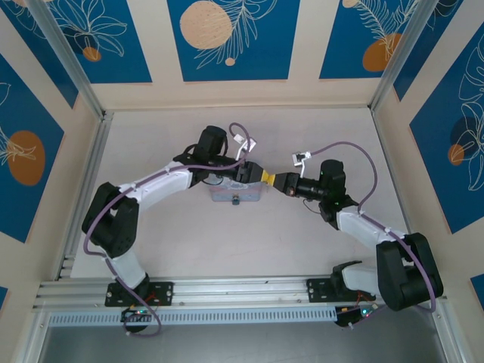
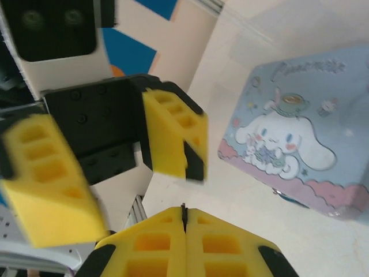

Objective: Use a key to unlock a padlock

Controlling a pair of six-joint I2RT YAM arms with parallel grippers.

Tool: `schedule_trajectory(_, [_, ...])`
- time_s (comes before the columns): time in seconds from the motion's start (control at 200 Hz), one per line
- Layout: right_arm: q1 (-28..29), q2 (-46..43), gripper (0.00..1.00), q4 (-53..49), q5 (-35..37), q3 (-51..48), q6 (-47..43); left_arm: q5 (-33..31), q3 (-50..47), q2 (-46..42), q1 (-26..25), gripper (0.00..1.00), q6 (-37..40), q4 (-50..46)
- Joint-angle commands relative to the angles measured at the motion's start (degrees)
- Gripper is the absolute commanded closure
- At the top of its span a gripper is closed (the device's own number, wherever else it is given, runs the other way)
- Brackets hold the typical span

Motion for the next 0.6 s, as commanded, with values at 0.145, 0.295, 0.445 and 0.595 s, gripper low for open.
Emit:
schedule_trajectory(0.145, [2.54,-2.76,1.0,1.14,17.16,-4.45,14.78,-19.32,-12.42,-10.99,1.02,0.33,-20.73,18.7])
schedule_trajectory(0.295, [7.01,-4.72,1.0,0.99,27.67,-4.82,21.71,-29.45,-19.15,-15.6,0.03,0.3,-30.81,22.07])
schedule_trajectory(0.445, [13.0,-4.79,1.0,1.69,37.03,-3.09,24.33,-34.78,-23.78,-18.18,-2.03,0.3,-37.03,25.81])
schedule_trajectory(0.595, [16.81,-2.94,1.0,4.41,41.18,-1.25,25.43,-36.95,-25.57,-18.61,-3.23,0.32,-39.83,27.55])
